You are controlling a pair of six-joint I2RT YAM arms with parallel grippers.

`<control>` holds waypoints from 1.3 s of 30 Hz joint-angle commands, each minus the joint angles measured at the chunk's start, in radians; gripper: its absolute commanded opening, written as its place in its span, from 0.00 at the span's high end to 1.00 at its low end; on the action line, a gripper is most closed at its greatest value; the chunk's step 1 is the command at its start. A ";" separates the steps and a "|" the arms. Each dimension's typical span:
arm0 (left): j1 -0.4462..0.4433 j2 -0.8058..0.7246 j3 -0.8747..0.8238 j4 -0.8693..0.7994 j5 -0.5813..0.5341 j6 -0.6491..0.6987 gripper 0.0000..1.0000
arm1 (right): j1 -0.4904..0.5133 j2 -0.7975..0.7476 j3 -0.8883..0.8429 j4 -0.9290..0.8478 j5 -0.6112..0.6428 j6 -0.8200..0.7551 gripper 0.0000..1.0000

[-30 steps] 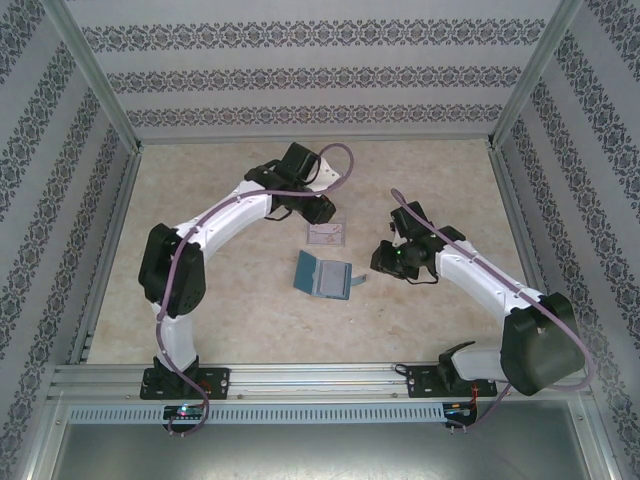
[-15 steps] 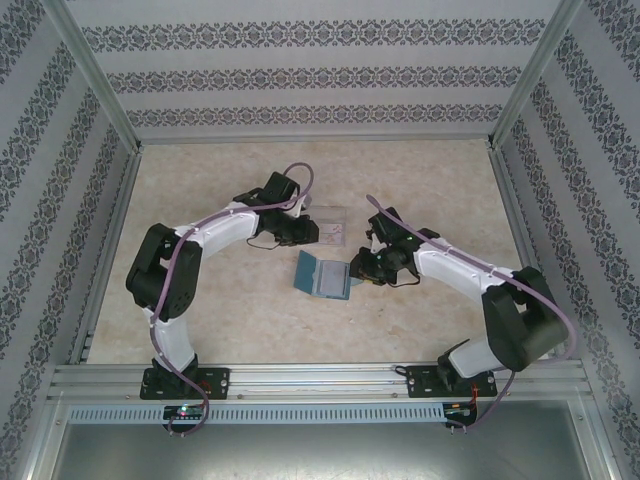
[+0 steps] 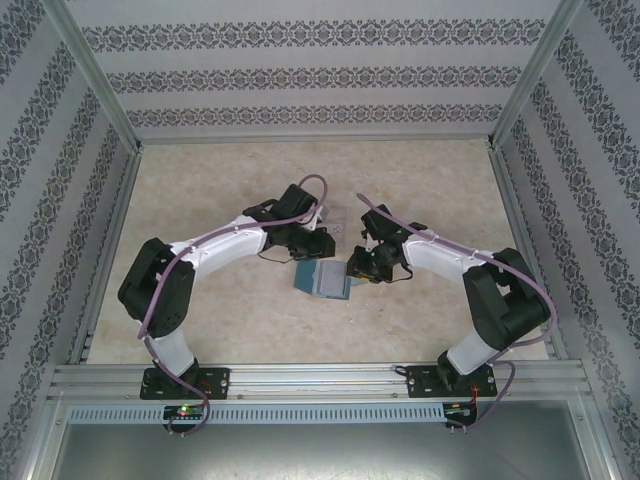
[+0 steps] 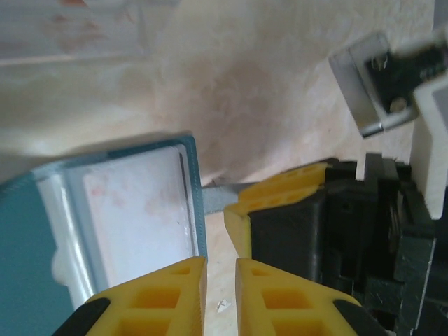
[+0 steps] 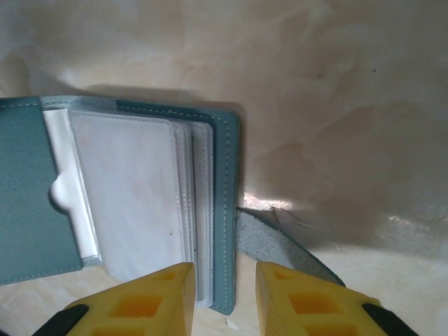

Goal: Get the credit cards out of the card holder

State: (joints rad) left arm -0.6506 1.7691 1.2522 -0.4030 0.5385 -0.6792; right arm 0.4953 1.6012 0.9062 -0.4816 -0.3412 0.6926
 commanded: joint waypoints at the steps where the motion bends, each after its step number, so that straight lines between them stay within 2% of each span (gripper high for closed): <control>1: -0.029 0.043 -0.011 0.013 -0.020 -0.038 0.85 | 0.005 0.017 0.025 -0.026 0.047 -0.027 0.71; 5: -0.049 0.090 -0.004 0.023 -0.011 -0.042 0.91 | -0.002 0.018 0.016 -0.028 0.054 -0.033 0.71; 19: -0.053 0.174 0.008 -0.012 -0.024 -0.013 0.94 | -0.008 0.009 0.006 -0.029 0.054 -0.036 0.72; 30: -0.052 0.173 0.024 -0.113 -0.141 0.046 0.96 | -0.008 0.002 0.016 -0.042 0.054 -0.037 0.70; 39: -0.052 0.165 0.026 -0.138 -0.173 0.059 0.97 | -0.005 -0.022 0.014 -0.018 0.019 -0.019 0.70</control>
State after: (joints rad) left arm -0.6937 1.9366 1.2640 -0.4828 0.4103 -0.6491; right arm 0.4934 1.6096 0.9062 -0.4965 -0.3115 0.6743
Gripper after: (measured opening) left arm 0.044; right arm 0.298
